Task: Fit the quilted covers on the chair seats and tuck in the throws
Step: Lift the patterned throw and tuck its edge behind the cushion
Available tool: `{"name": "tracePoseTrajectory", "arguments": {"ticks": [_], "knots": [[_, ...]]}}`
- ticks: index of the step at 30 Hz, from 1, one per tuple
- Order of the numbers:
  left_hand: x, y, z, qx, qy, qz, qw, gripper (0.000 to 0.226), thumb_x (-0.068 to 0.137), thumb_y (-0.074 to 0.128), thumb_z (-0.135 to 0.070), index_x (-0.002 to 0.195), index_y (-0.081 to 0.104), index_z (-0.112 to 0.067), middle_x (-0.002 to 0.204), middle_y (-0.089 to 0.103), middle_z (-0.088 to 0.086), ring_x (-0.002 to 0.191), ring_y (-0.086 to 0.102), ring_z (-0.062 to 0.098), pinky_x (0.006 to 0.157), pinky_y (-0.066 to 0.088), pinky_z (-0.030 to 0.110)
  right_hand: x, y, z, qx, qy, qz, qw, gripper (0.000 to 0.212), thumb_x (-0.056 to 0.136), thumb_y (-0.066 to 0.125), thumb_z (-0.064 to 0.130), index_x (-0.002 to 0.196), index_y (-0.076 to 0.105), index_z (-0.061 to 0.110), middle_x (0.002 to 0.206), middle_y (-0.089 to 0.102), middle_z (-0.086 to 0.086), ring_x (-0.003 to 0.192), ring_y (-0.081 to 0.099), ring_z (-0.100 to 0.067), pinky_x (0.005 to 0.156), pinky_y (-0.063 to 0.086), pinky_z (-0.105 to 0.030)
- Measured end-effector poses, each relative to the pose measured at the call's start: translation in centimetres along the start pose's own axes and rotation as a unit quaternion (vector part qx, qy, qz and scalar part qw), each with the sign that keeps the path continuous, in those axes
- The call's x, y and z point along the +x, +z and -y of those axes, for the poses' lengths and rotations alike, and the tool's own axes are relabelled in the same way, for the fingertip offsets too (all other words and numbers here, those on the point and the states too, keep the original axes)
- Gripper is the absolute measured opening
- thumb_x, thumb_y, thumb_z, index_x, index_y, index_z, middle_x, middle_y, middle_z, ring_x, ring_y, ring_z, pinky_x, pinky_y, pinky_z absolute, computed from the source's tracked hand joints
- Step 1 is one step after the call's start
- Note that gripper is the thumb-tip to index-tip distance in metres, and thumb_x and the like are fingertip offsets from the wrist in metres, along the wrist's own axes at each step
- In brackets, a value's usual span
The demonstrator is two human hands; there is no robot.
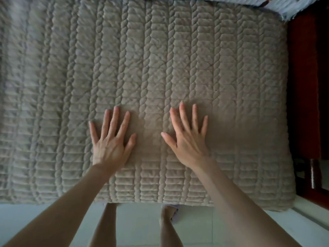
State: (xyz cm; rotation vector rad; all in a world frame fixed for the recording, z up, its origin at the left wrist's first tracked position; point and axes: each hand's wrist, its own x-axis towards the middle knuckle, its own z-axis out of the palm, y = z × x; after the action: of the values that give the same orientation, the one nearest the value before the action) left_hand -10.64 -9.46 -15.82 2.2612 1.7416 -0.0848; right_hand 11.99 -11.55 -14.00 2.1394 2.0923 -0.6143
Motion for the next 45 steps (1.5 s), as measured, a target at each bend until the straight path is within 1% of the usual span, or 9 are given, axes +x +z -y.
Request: {"name": "tracePoseTrajectory", "arguments": {"ticks": [5,9,15,19,24,30,34,39,45], "knots": [[-3.3,-1.7,9.3,0.015,-0.016,0.051,0.998,0.069,0.095,0.014,-0.064,0.153,0.022,-0.027,0.161,0.017,0.004,0.148,0.010,0.023,0.114,0.007,0.064,1.9,0.8,5.6,0.004,0.076,0.010,0.997,0.081,0.090,0.018,0.067,0.155,0.010,0.020,0.163,0.000,-0.006,0.146,-0.006,-0.042,0.111,-0.005,-0.064],[-1.9,-2.5,11.8,-0.002,-0.019,0.033,0.999,0.067,0.096,0.017,-0.061,0.152,0.025,-0.025,0.160,0.018,0.006,0.147,0.011,0.025,0.113,0.005,0.064,4.3,0.3,9.0,0.021,0.066,0.004,0.998,0.080,0.089,0.022,0.066,0.154,0.018,0.020,0.163,0.005,-0.007,0.146,-0.001,-0.044,0.111,0.004,-0.066],[3.2,-4.0,18.0,-0.032,-0.052,0.019,0.998,0.068,0.093,0.024,-0.060,0.153,0.016,-0.030,0.162,0.009,0.001,0.149,0.004,0.025,0.113,0.006,0.065,9.7,0.9,16.2,0.007,0.044,0.009,0.999,0.080,0.088,0.013,0.067,0.155,0.009,0.026,0.163,-0.005,-0.002,0.147,-0.012,-0.038,0.110,-0.009,-0.063],[-1.1,-3.2,20.8,-0.080,-0.127,0.035,0.988,0.071,0.091,0.010,-0.071,0.152,-0.004,-0.038,0.161,-0.009,-0.007,0.149,-0.009,0.019,0.115,0.006,0.063,8.6,2.8,19.9,-0.021,0.048,0.002,0.999,0.076,0.091,0.028,0.062,0.152,0.027,0.018,0.161,0.017,-0.009,0.145,0.007,-0.046,0.107,0.003,-0.067],[0.0,-4.4,23.1,-0.077,-0.071,0.046,0.993,0.068,0.095,0.019,-0.063,0.154,0.007,-0.031,0.162,0.003,-0.002,0.149,-0.003,0.020,0.114,0.006,0.063,10.7,2.0,23.2,-0.032,0.029,0.002,0.999,0.075,0.091,0.029,0.062,0.152,0.027,0.017,0.160,0.021,-0.010,0.143,0.015,-0.047,0.107,0.013,-0.070],[6.2,-6.2,26.1,-0.047,-0.027,0.025,0.998,0.065,0.096,0.019,-0.056,0.154,0.010,-0.026,0.161,0.001,-0.005,0.147,-0.004,0.019,0.115,0.001,0.060,17.4,0.1,27.0,-0.008,0.011,-0.001,1.000,0.077,0.090,0.019,0.065,0.155,0.010,0.025,0.163,-0.001,0.000,0.148,-0.006,-0.035,0.112,-0.002,-0.064],[9.5,-7.1,28.0,-0.042,-0.002,0.027,0.999,0.067,0.095,0.013,-0.058,0.153,0.004,-0.028,0.160,-0.005,-0.007,0.147,-0.006,0.020,0.116,-0.002,0.059,21.1,-1.1,27.4,-0.018,0.000,-0.006,1.000,0.073,0.095,0.029,0.060,0.155,0.002,0.028,0.163,-0.011,0.003,0.147,-0.015,-0.032,0.112,-0.007,-0.062],[14.0,-7.3,30.5,-0.036,-0.053,0.013,0.998,0.069,0.092,0.008,-0.062,0.154,0.002,-0.033,0.162,-0.003,-0.006,0.149,-0.006,0.018,0.115,-0.009,0.053,23.7,0.1,30.1,-0.031,0.001,-0.040,0.999,0.074,0.092,0.020,0.064,0.155,0.010,0.026,0.163,-0.003,-0.002,0.145,-0.011,-0.043,0.110,-0.007,-0.065],[14.8,-8.2,34.8,0.033,-0.072,-0.001,0.997,0.066,0.096,0.015,-0.057,0.154,0.016,-0.025,0.163,0.006,-0.001,0.149,-0.001,0.023,0.111,-0.019,0.053,24.8,-0.1,31.1,-0.062,-0.076,-0.017,0.995,0.072,0.093,0.019,0.062,0.155,0.014,0.025,0.163,0.006,-0.001,0.148,-0.005,-0.036,0.109,-0.008,-0.062]]}}
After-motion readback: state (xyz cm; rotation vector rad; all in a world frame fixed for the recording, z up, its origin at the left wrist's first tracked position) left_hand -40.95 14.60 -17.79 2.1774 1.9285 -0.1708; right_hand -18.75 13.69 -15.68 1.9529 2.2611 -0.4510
